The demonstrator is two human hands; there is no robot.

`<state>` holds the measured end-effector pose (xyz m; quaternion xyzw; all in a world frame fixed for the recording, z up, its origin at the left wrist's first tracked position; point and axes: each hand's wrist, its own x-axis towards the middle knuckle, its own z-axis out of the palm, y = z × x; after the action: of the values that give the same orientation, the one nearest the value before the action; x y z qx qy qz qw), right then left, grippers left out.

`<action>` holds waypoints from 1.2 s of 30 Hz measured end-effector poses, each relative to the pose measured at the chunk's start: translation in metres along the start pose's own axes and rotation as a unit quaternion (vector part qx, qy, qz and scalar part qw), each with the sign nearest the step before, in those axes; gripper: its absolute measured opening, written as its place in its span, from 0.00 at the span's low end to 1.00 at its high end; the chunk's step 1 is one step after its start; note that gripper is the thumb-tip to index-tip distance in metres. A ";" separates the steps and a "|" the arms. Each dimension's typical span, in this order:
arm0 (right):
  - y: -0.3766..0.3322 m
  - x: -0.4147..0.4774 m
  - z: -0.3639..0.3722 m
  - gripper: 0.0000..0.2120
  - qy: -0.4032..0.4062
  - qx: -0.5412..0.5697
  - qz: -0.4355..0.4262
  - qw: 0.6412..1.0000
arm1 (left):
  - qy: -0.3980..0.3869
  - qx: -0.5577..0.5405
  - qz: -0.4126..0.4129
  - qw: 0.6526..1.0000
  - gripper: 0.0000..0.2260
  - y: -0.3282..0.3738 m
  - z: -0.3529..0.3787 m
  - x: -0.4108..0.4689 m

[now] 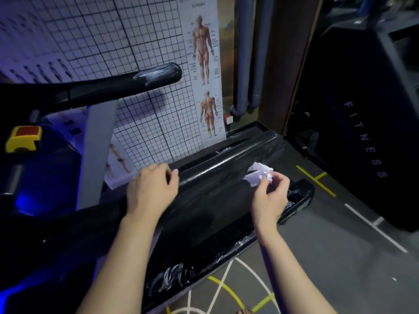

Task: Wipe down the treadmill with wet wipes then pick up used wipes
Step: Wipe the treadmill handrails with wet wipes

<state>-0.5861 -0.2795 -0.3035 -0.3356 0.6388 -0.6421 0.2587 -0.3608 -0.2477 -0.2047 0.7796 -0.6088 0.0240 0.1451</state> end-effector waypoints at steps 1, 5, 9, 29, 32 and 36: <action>0.002 0.010 -0.003 0.04 0.025 0.013 0.021 0.999 | -0.020 0.002 0.027 0.999 0.15 0.016 0.004 0.005; 0.005 0.053 -0.008 0.08 0.094 0.055 0.063 0.992 | -0.069 0.007 0.116 0.991 0.20 0.068 0.017 0.026; 0.013 0.061 0.017 0.18 0.006 -0.001 -0.067 0.998 | -0.120 0.015 0.135 0.983 0.28 0.107 0.035 0.048; 0.060 0.108 0.028 0.24 -0.101 -0.030 -0.293 0.950 | -0.095 -0.081 0.046 0.991 0.28 0.117 0.060 0.057; 0.075 0.118 0.036 0.27 -0.077 -0.035 -0.261 0.962 | -0.098 -0.088 0.037 0.991 0.27 0.116 0.059 0.056; 0.075 0.132 0.020 0.27 -0.053 -0.074 -0.015 0.996 | -0.098 -0.094 0.037 0.990 0.26 0.117 0.057 0.055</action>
<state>-0.6627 -0.3967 -0.3657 -0.3974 0.6649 -0.5780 0.2567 -0.4661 -0.3391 -0.2243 0.7378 -0.6482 -0.1051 0.1565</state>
